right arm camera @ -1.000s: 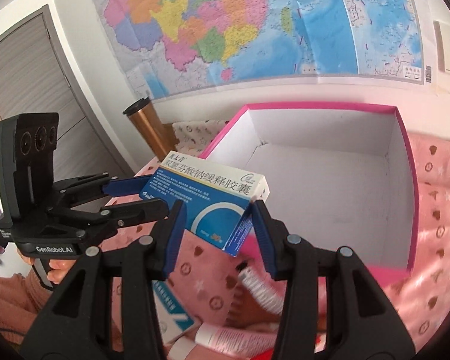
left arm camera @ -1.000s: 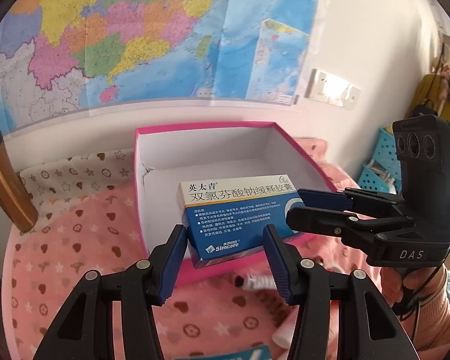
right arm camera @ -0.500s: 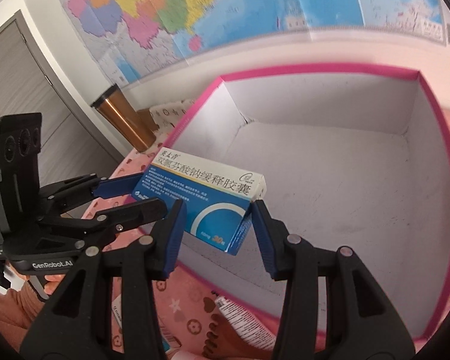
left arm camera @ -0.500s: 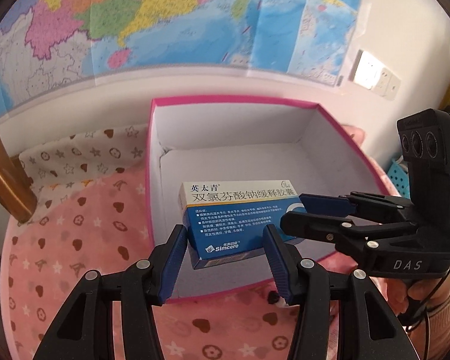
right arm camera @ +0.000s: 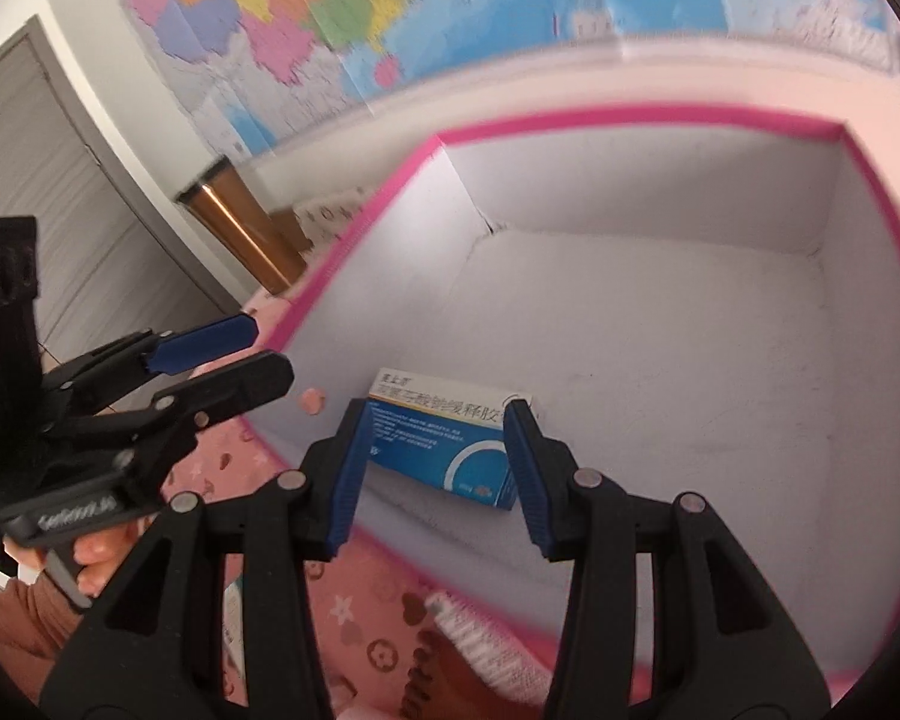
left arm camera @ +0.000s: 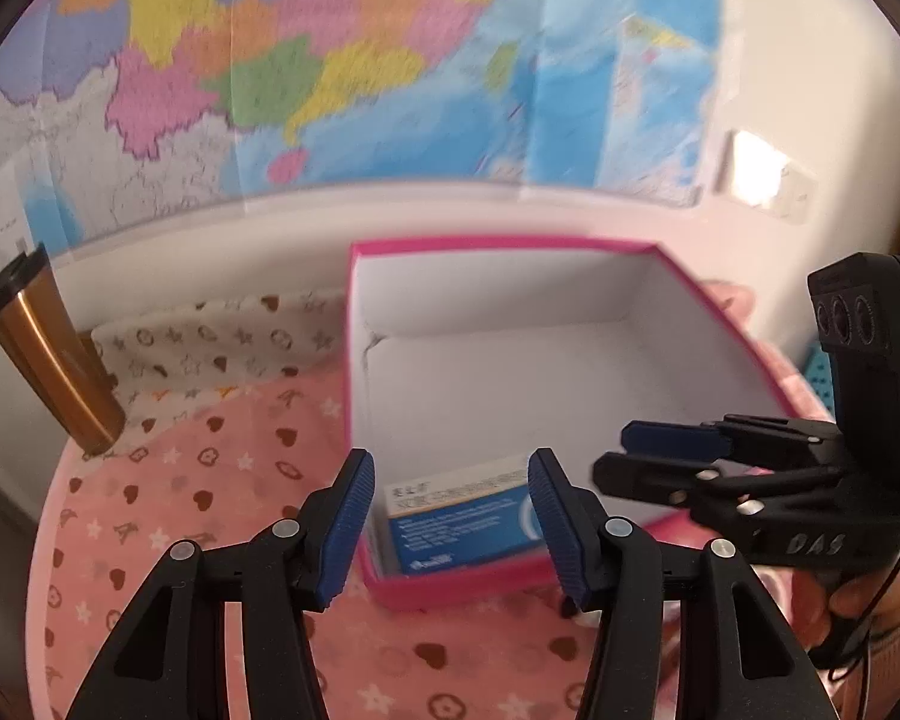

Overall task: Organize rigid objects
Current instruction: 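Lower the box into the magenta box and open the right tool, then grasp the red corkscrew by its shaft with the right tool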

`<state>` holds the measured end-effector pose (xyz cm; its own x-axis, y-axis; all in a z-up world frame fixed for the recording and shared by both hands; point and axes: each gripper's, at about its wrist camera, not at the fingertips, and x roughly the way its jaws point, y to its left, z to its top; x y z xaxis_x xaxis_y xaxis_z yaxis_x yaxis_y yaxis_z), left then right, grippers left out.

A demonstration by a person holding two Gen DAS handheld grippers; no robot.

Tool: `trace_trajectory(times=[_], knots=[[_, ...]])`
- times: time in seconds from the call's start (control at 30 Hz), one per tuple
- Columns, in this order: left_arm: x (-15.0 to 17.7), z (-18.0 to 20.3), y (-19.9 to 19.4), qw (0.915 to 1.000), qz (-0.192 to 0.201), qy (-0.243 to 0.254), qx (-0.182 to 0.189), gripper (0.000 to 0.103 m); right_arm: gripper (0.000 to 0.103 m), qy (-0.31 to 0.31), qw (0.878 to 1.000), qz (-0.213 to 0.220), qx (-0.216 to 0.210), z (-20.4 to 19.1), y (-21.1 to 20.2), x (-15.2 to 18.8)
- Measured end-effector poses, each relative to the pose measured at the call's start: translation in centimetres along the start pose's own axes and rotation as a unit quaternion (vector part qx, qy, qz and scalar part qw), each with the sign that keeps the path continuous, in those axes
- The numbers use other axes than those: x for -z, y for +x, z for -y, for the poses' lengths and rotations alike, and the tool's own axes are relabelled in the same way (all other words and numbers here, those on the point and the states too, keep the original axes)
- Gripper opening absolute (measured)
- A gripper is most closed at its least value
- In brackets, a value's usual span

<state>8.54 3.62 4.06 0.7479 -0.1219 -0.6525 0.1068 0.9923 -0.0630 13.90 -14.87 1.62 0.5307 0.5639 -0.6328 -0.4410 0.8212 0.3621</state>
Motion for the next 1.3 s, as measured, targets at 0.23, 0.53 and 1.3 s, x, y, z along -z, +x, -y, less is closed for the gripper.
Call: trace_trajectory(times=[0.23, 0.53, 1.3], knots=[[3.2, 2.6, -3.0, 0.9962, 0.018, 0.032, 0.078, 0.057, 0.053, -0.033, 0.998, 0.045, 0.021, -1.1, -7.5, 4.6], [7.4, 7.3, -1.7, 0.9851, -0.039, 0.063, 0.156, 0.057, 0.051, -0.013, 0.997, -0.016, 0.081, 0.8, -8.6, 12.4], [10.4, 10.4, 0.1, 0.9737, -0.098, 0.077, 0.191, 0.057, 0.036, -0.138, 0.974, -0.085, 0.16, -1.6, -6.1, 16.2]])
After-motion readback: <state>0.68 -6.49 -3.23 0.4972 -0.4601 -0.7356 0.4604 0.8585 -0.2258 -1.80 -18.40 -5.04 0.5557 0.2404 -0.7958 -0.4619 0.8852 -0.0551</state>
